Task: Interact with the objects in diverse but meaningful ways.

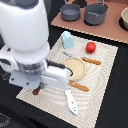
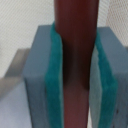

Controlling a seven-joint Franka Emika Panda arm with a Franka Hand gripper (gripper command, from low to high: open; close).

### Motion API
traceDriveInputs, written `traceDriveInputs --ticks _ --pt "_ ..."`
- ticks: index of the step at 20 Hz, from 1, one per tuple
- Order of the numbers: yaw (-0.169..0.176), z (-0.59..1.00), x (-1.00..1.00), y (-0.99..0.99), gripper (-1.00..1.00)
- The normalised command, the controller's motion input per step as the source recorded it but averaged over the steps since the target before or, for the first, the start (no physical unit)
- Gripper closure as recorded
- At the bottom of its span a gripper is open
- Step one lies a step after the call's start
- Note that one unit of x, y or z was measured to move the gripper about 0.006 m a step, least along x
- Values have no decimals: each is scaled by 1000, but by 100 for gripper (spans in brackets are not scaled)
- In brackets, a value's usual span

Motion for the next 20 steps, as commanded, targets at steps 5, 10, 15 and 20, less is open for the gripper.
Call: traceDriveInputs --ticks 5,10,15,20 --pt "43 -573 -370 -170 100" --pt "58 -149 -178 -25 -100" --pt "140 438 -10 274 -100" --pt "98 793 -20 522 -100"
